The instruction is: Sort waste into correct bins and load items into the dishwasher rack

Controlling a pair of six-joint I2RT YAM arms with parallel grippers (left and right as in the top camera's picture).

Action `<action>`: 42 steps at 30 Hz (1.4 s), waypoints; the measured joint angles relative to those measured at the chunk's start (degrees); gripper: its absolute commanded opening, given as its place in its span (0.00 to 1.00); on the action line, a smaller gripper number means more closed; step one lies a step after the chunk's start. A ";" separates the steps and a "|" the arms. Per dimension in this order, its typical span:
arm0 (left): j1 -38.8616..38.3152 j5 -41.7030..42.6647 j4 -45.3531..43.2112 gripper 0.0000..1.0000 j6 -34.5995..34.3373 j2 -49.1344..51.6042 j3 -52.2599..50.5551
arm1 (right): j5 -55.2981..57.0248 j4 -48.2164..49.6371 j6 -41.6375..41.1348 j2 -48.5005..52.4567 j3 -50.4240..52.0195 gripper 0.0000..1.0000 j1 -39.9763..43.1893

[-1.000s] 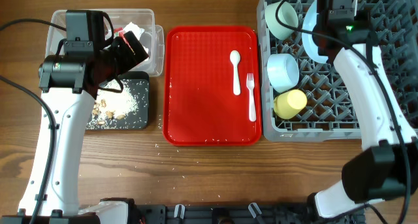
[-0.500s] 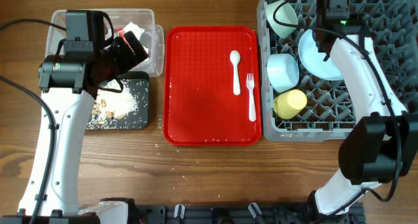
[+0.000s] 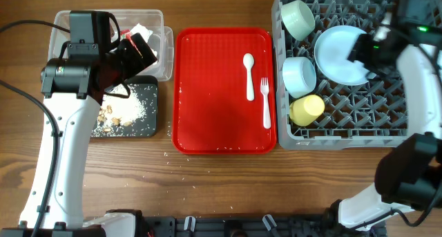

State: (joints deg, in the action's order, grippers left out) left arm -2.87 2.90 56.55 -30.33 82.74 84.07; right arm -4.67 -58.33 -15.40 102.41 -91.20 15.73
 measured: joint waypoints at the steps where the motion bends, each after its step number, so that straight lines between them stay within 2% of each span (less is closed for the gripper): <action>1: 0.00 0.00 0.04 1.00 0.00 0.00 0.00 | -1.18 -0.20 -1.22 0.00 0.15 0.67 2.49; 4: 0.00 0.00 0.04 1.00 0.00 0.00 0.00 | -2.73 1.14 -3.50 0.00 2.14 0.67 8.00; 8: 0.00 0.00 0.04 1.00 0.00 0.00 0.00 | -3.74 6.34 -4.76 0.00 7.08 0.66 8.79; 16: 0.00 0.00 0.04 1.00 0.00 0.00 0.00 | -5.07 10.40 -6.47 0.00 11.63 0.53 8.26; 20: 0.00 0.00 0.04 1.00 0.00 0.00 0.00 | -5.38 13.35 -8.15 0.00 13.05 0.41 6.47; 25: 0.00 0.00 0.04 1.00 0.00 0.00 0.00 | -5.31 18.34 -11.69 -0.74 16.87 0.08 5.09; 26: 0.00 0.00 0.04 1.00 0.00 0.00 0.00 | -4.39 18.36 -12.11 -1.09 17.05 0.04 5.16; 34: 0.00 0.00 0.04 1.00 0.00 0.00 0.00 | -3.02 18.80 -13.00 -1.88 17.09 0.04 5.31; 37: 0.00 0.00 0.04 1.00 0.00 0.00 0.00 | -2.54 18.49 -10.88 -3.21 16.70 0.04 5.31; 42: 0.00 0.00 0.04 1.00 0.00 0.00 0.00 | 4.94 20.26 -6.14 -15.58 14.62 0.04 5.29</action>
State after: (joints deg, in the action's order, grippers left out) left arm -2.87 2.90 56.60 -30.33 82.74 84.07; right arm 0.27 -38.06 -21.54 86.83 -76.58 21.02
